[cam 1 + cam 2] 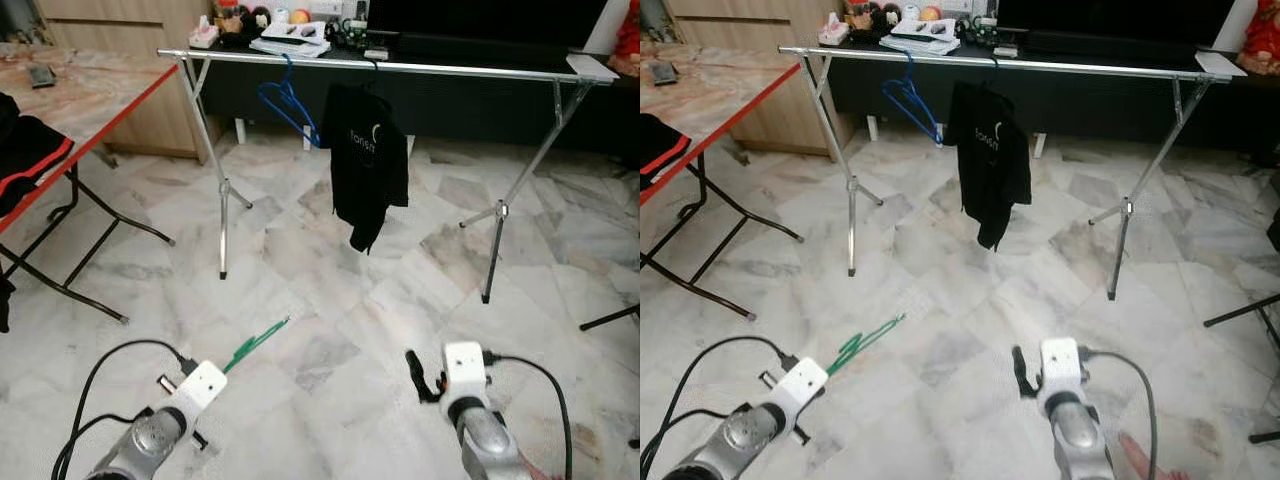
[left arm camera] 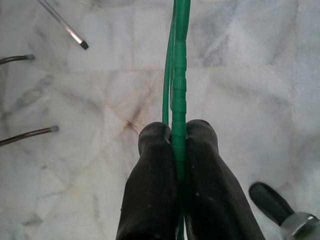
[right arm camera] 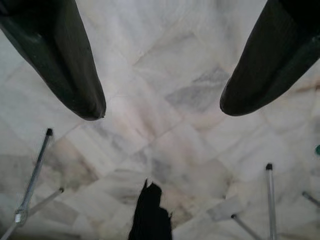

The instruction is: Hang hanger

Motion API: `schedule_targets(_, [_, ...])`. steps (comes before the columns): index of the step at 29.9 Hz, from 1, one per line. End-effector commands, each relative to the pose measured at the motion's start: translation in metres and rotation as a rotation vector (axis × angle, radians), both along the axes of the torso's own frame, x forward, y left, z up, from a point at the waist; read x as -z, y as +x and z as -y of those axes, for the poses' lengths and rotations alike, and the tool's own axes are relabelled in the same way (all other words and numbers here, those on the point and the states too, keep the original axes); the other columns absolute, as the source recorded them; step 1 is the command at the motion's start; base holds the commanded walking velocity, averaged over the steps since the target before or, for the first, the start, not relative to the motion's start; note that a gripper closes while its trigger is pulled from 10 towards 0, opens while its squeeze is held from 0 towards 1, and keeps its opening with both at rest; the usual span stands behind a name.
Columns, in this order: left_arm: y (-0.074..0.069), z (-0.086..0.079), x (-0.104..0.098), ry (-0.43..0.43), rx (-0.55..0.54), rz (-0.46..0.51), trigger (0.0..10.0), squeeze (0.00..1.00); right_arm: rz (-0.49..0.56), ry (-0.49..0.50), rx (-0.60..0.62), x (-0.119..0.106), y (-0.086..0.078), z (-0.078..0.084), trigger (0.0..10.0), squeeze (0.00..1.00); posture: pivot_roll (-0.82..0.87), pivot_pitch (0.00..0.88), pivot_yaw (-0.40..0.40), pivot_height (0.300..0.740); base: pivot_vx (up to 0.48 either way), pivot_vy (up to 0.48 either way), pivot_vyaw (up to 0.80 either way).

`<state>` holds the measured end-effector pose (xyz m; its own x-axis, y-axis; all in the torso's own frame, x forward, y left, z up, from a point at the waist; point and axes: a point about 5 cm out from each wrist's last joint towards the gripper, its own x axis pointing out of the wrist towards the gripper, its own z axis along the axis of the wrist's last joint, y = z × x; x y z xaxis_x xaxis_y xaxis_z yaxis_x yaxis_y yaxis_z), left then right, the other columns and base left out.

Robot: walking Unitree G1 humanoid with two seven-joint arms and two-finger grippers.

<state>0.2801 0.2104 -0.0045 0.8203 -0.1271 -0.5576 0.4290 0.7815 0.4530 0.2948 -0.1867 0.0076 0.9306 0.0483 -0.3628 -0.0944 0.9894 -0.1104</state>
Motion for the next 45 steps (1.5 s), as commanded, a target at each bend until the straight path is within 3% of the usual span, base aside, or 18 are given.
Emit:
schedule_targets(1, [-0.001, -0.004, -0.001, -0.008, 0.000, -0.010, 10.0, 0.00, -0.005, -0.015, -0.071, 0.000, 0.000, -0.006, 10.0, 0.00, -0.03, 0.103, -0.003, 0.740, 0.000, 0.000, 0.00])
schedule_targets(4, [0.005, -0.005, -0.009, -0.010, 0.073, -0.012, 10.0, 0.00, 0.017, -0.026, -0.233, -0.010, 0.007, -0.013, 10.0, 0.00, -0.03, 0.103, -0.002, 0.740, 0.000, 0.000, 0.00])
schedule_targets(6, [0.005, -0.004, -0.009, -0.003, 0.097, -0.021, 10.0, 0.00, 0.013, -0.024, -0.267, -0.012, 0.009, -0.014, 10.0, 0.00, -0.03, 0.101, -0.001, 0.740, 0.000, 0.000, 0.00])
schedule_targets(9, [0.005, -0.001, -0.014, 0.031, 0.295, -0.086, 10.0, 0.00, 0.015, -0.050, -0.549, -0.029, 0.016, -0.019, 10.0, 0.00, -0.03, 0.100, -0.002, 0.740, 0.000, 0.000, 0.00])
schedule_targets(12, [0.005, 0.002, -0.018, 0.029, 0.379, -0.105, 10.0, 0.00, 0.009, -0.053, -0.716, -0.036, 0.015, -0.024, 10.0, 0.00, -0.03, 0.098, -0.003, 0.740, 0.000, 0.000, 0.00])
schedule_targets(13, [0.007, 0.005, -0.023, 0.019, 0.432, -0.101, 10.0, 0.00, 0.008, -0.066, -0.828, -0.041, 0.014, -0.027, 10.0, 0.00, -0.03, 0.098, -0.003, 0.740, 0.000, 0.000, 0.00])
schedule_targets(17, [0.012, 0.006, -0.032, 0.015, 0.492, -0.095, 10.0, 0.00, 0.001, -0.060, -0.954, -0.050, 0.014, -0.029, 10.0, 0.00, -0.03, 0.097, -0.007, 0.740, 0.000, 0.000, 0.00])
schedule_targets(19, [0.015, 0.007, -0.054, 0.052, 0.697, -0.118, 10.0, 0.00, -0.027, -0.044, -1.200, -0.070, 0.012, -0.030, 10.0, 0.00, -0.02, 0.094, -0.012, 0.740, 0.000, 0.000, 0.00])
schedule_targets(27, [0.019, 0.005, -0.068, 0.089, 0.809, -0.202, 10.0, 0.00, -0.092, 0.012, -1.295, -0.079, 0.015, -0.026, 10.0, 0.00, -0.01, 0.096, -0.019, 0.740, 0.000, 0.000, 0.00])
schedule_targets(29, [0.019, 0.011, -0.075, 0.073, 0.858, -0.227, 10.0, 0.00, -0.155, -0.011, -1.360, -0.077, 0.010, -0.023, 10.0, 0.00, -0.02, 0.096, -0.027, 0.740, 0.000, 0.000, 0.00])
schedule_targets(34, [0.020, 0.019, -0.081, 0.038, 0.886, -0.232, 10.0, 0.00, -0.193, -0.001, -1.388, -0.074, 0.007, -0.025, 10.0, 0.00, -0.02, 0.096, -0.028, 0.740, 0.000, 0.000, 0.00])
schedule_targets(45, [0.026, 0.030, -0.094, 0.036, 0.917, -0.245, 10.0, 0.00, -0.181, -0.100, -1.338, -0.056, 0.008, -0.050, 10.0, 0.00, -0.01, 0.094, -0.031, 0.740, 0.000, 0.000, 0.00])
